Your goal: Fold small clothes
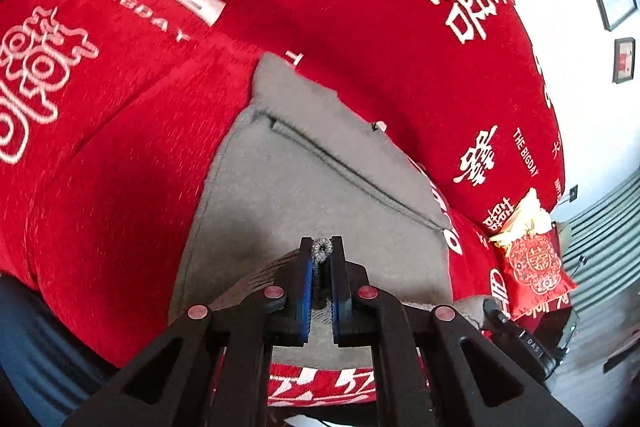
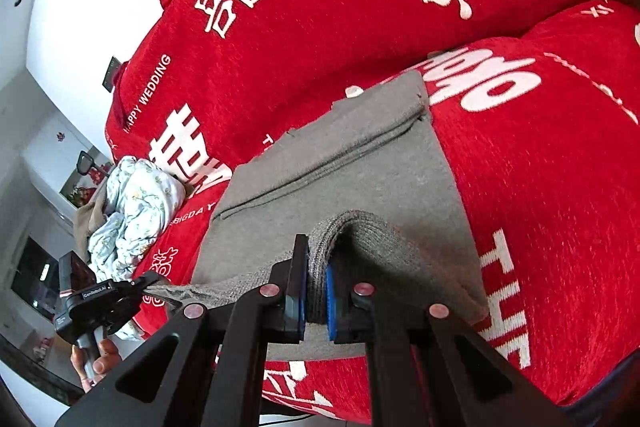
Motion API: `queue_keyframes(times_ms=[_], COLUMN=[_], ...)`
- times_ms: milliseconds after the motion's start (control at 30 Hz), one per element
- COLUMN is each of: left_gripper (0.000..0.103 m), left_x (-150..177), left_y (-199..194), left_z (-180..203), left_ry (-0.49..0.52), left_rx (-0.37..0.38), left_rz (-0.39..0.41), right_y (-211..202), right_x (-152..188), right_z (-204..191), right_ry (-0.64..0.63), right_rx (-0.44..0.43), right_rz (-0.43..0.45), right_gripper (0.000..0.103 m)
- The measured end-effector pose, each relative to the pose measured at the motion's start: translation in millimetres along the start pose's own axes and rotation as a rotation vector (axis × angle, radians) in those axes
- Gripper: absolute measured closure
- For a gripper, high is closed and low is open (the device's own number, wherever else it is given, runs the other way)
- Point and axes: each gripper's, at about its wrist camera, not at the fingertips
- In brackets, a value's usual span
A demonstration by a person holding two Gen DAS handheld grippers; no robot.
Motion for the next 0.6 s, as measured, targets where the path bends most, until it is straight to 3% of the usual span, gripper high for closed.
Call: queue_keyframes(times_ms=[133, 333, 600], left_gripper=[0.095, 0.095, 0.095], left_x=[-12, -28, -2], left_y=[14, 15, 28], left_z=[-10, -44, -17], left_ry=[-0.048, -0.127, 0.181], left_rx=[-0.049, -0.047, -0.181], left_rz=[-0.039, -0.075, -0.116], right_y=[9, 30, 36], right_x=[-6, -8, -5], right_z=[2, 7, 13], right_ry=[-0.003, 0.001, -0.008], right_rx=[0.019, 0.059, 0.083], right_rz=[-0.022, -0.065, -0.085], right_gripper=[0.095, 0.095, 0.095])
Point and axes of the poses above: each gripper's, at about its wrist camera, not at the fingertips, and y roughly the way its jaws point, z to its right, x to its underside, and after that the axes turned 14 degrees about -z, right-handed
